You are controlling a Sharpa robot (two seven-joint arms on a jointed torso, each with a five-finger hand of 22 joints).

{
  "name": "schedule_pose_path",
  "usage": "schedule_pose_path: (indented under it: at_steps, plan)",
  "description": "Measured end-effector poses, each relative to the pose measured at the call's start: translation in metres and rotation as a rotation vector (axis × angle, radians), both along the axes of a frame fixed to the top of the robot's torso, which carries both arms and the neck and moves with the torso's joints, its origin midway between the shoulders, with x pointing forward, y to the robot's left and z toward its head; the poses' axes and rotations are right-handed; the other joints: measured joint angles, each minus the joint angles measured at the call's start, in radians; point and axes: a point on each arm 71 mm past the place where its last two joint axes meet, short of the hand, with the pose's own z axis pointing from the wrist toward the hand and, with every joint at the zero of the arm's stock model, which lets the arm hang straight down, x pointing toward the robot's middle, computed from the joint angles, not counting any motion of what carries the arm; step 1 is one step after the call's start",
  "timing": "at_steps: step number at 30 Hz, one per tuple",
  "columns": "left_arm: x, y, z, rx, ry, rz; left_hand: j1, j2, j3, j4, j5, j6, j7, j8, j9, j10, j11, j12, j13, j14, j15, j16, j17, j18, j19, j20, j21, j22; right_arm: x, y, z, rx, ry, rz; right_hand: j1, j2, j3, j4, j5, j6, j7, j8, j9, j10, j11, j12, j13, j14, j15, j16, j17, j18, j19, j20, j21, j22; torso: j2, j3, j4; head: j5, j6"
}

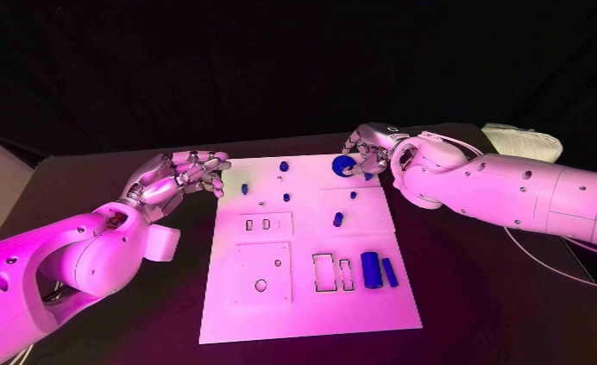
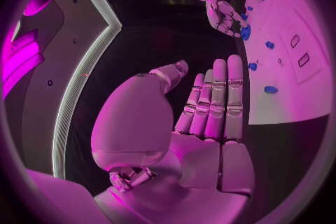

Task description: Assemble the parts on the task board

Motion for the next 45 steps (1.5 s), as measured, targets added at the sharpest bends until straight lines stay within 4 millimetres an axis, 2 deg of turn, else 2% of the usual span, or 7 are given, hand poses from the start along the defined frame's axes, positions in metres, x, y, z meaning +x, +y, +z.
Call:
schedule_pose_path:
  at_steps: [8, 19, 25, 30, 33, 38, 45]
  plan:
    - [0.0000, 0.0005, 0.0000, 0.001, 0.000, 0.001, -0.004, 0.004, 0.000, 0.000, 0.000, 0.000, 0.000, 0.000, 0.000, 0.000, 0.000, 0.000, 0.000, 0.000, 0.000, 0.000, 0.000, 0.000, -0.007, 0.000, 0.000, 0.000, 0.0034, -0.0007, -0.0022, 0.021, 0.025, -0.009, -0.021, 0.021, 0.007, 0.001, 0.022, 0.000, 0.000, 0.000, 0.000, 0.008, 0.001, 0.017, 0.022, 0.000, 0.000, 0.006, 0.000, 0.000, 0.000, 0.000, 0.010, 0.000, 0.000, -0.0002, 0.0001, 0.001, -0.003]
    - [0.0001, 0.0010, -0.0001, 0.001, 0.001, 0.002, -0.004, 0.004, 0.000, 0.000, 0.000, 0.000, 0.000, 0.000, 0.000, 0.000, 0.000, 0.000, 0.000, 0.000, 0.000, 0.000, 0.000, 0.000, -0.007, 0.000, 0.000, 0.000, 0.0066, -0.0010, -0.0033, 0.032, 0.049, -0.011, -0.024, 0.024, 0.007, 0.001, 0.027, 0.000, 0.000, 0.000, 0.000, 0.012, 0.004, 0.021, 0.028, 0.000, 0.000, 0.017, 0.000, 0.000, 0.000, 0.000, 0.031, 0.000, 0.000, 0.0009, 0.0001, 0.004, -0.007]
    - [0.0001, 0.0010, -0.0002, 0.002, 0.001, 0.002, -0.004, 0.004, 0.000, 0.000, 0.000, 0.000, 0.000, 0.000, 0.001, 0.000, 0.000, 0.000, 0.000, 0.000, 0.000, 0.000, 0.000, 0.000, -0.007, 0.000, 0.000, 0.000, 0.0067, -0.0011, -0.0032, 0.032, 0.059, -0.007, -0.029, 0.029, 0.010, 0.001, 0.031, 0.000, 0.000, 0.000, 0.000, 0.014, 0.003, 0.024, 0.030, 0.000, 0.000, 0.017, 0.000, -0.011, 0.000, 0.000, 0.039, 0.000, 0.000, 0.0014, -0.0007, 0.006, -0.010]
    - [0.0001, 0.0011, -0.0002, 0.002, 0.002, 0.002, -0.004, 0.004, 0.000, 0.000, 0.000, 0.000, 0.000, 0.000, 0.001, 0.000, 0.000, 0.000, 0.000, 0.000, 0.000, 0.000, 0.000, 0.000, -0.007, 0.000, 0.000, 0.001, 0.0064, -0.0014, -0.0030, 0.033, 0.061, -0.006, -0.029, 0.029, 0.020, 0.000, 0.038, 0.019, 0.002, 0.012, 0.002, 0.017, -0.001, 0.032, 0.041, 0.000, 0.000, 0.022, 0.000, -0.011, 0.000, 0.000, 0.043, 0.000, 0.000, 0.0015, -0.0012, 0.006, -0.011]
    - [0.0001, 0.0011, -0.0002, 0.002, 0.002, 0.002, -0.004, 0.004, 0.000, 0.000, 0.000, 0.000, 0.000, 0.000, 0.001, 0.000, 0.000, 0.000, 0.000, 0.000, 0.000, 0.000, 0.000, 0.000, -0.007, 0.000, 0.000, 0.001, 0.0059, -0.0015, -0.0029, 0.033, 0.061, -0.005, -0.012, 0.046, 0.057, -0.006, 0.039, 0.040, -0.003, 0.024, 0.004, 0.026, -0.003, 0.039, 0.051, 0.000, 0.000, 0.022, 0.000, -0.011, 0.000, 0.000, 0.050, 0.000, -0.001, 0.0015, -0.0012, 0.006, -0.012]
    - [0.0002, 0.0010, -0.0003, 0.002, 0.002, 0.002, -0.004, 0.004, 0.000, 0.000, 0.000, 0.000, 0.000, 0.000, 0.000, 0.000, 0.000, 0.000, 0.000, 0.000, 0.000, 0.000, 0.000, 0.000, -0.007, 0.000, 0.000, 0.001, 0.0044, 0.0004, -0.0030, 0.034, 0.051, 0.001, 0.006, 0.042, 0.112, -0.004, 0.032, 0.061, -0.008, 0.041, 0.004, 0.030, -0.006, 0.039, 0.055, 0.000, 0.000, 0.026, 0.000, -0.011, 0.000, 0.000, 0.059, -0.001, -0.001, 0.0016, -0.0012, 0.006, -0.013]
    - [0.0002, 0.0010, -0.0003, 0.003, 0.003, 0.002, -0.004, 0.004, 0.000, 0.000, 0.000, 0.000, 0.000, 0.000, 0.000, 0.000, 0.000, 0.000, 0.000, 0.000, 0.000, 0.000, 0.000, 0.000, -0.007, 0.000, 0.000, 0.001, 0.0019, 0.0063, -0.0034, 0.030, 0.031, 0.017, 0.011, 0.043, 0.134, -0.004, 0.037, 0.063, -0.006, 0.047, 0.004, 0.032, -0.007, 0.039, 0.056, -0.003, -0.004, 0.026, -0.001, -0.011, 0.000, 0.000, 0.059, -0.001, -0.001, 0.0009, -0.0004, 0.006, -0.013]
